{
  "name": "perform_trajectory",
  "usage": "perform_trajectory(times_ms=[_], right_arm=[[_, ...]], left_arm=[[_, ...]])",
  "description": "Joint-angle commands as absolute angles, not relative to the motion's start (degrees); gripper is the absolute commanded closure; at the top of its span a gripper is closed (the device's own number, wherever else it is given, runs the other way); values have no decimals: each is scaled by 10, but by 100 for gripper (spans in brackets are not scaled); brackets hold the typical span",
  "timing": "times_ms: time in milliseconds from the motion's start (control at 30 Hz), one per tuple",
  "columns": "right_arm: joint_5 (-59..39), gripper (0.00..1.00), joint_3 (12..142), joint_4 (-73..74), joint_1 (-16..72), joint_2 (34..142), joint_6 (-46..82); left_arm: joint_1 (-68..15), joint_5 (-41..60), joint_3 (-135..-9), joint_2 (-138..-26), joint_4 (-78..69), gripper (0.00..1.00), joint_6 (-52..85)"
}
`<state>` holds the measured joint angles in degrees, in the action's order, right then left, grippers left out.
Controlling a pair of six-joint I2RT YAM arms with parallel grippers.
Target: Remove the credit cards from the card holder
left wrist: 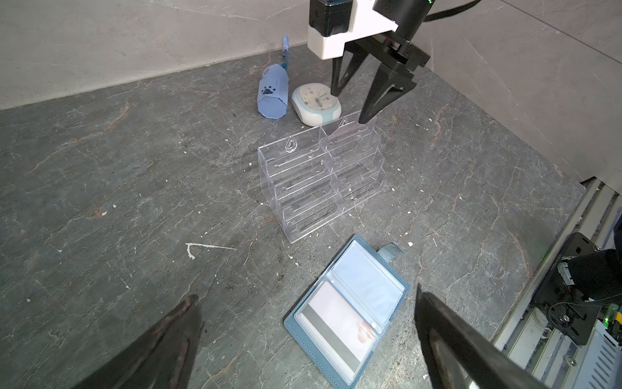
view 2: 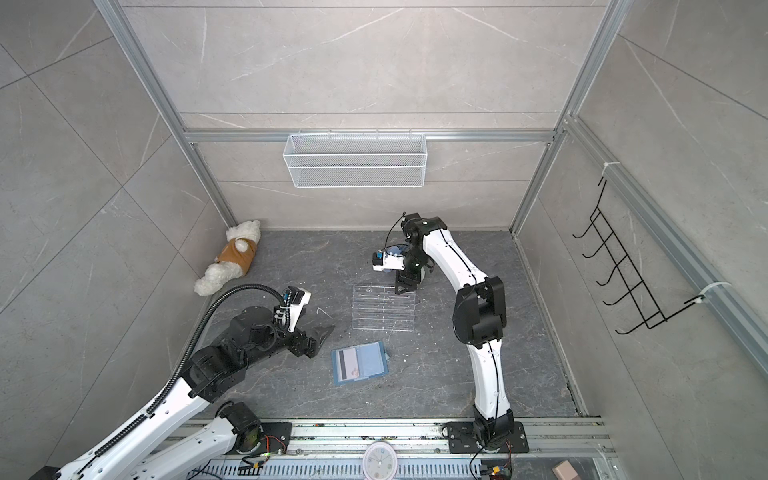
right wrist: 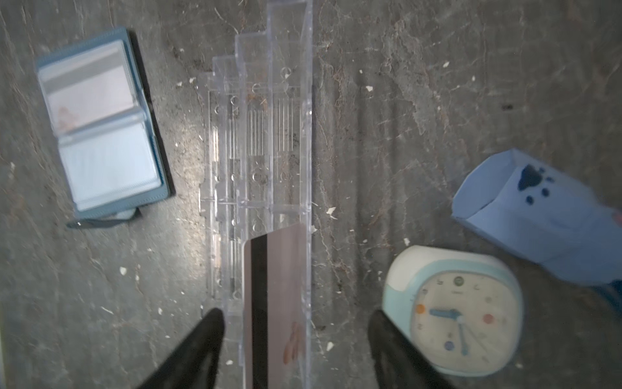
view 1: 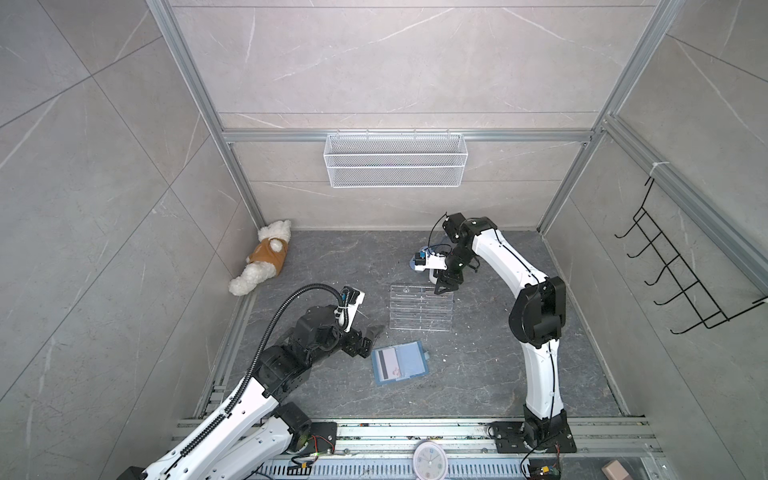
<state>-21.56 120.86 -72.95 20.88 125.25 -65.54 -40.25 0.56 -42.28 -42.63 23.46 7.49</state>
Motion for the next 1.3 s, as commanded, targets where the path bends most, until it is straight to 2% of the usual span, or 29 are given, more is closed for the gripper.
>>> perform_trajectory(times_ms=[0, 233, 467, 733, 900, 1267], right_arm=[[-212, 0, 1237, -717, 212, 1222, -649], [-199, 0, 1237, -705, 212, 1196, -637], [-205, 0, 1120, -661, 214, 1143, -646], [-194, 0, 1058, -613, 216, 1146, -632], [-152, 0, 1053, -570, 216, 1166, -616], [-129, 0, 1088, -539, 212, 1201, -591]], left_arm=[[-404, 11, -419, -430, 204, 0, 83], [-404, 27, -417, -437, 193, 0, 105], [-404, 17, -408, -408, 202, 0, 111], [-404, 4, -405, -401, 201, 0, 107], [-403, -2, -408, -419, 200, 0, 107], [-404, -7, -405, -435, 192, 0, 100]])
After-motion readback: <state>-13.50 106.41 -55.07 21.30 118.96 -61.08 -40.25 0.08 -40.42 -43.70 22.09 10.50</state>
